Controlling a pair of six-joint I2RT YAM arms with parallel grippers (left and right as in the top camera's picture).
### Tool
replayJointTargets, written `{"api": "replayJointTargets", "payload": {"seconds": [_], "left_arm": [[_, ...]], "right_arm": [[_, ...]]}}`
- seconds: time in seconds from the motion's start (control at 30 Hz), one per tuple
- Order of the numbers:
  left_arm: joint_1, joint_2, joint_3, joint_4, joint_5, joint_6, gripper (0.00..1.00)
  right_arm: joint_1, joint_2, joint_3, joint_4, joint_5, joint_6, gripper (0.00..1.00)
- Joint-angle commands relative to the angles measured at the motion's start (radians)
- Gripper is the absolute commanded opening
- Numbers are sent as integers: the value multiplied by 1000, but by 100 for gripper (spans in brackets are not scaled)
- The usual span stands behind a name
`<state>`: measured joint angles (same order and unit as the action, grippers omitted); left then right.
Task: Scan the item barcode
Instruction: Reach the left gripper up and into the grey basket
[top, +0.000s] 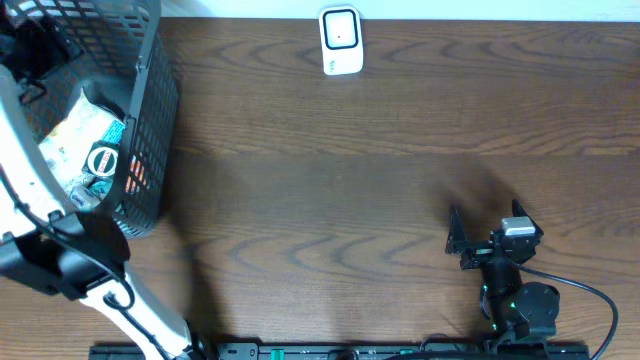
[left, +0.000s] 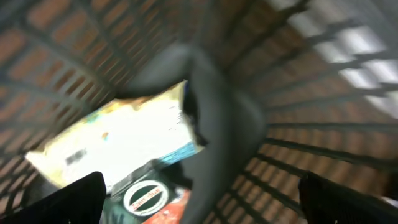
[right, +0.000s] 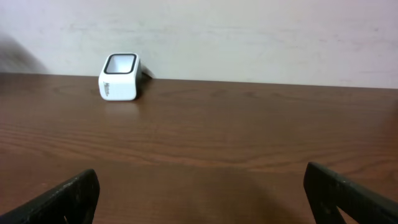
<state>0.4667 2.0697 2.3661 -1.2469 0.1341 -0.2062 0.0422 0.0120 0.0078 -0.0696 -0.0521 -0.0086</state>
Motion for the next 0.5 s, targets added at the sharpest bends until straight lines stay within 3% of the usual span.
{"api": "replayJointTargets", "payload": {"seconds": [0.0, 0.3, 0.47], "left_arm": [[-19, 71, 1, -24, -217, -108, 98], [-93, 232, 1, -21, -330, -143, 98], [-146, 312, 0, -17, -508, -180, 98]], "right_arm": [[-3, -5, -2, -2, 4, -7, 99], [-3, -5, -2, -3, 4, -7, 99], [-3, -5, -2, -3, 4, -7, 99]]}}
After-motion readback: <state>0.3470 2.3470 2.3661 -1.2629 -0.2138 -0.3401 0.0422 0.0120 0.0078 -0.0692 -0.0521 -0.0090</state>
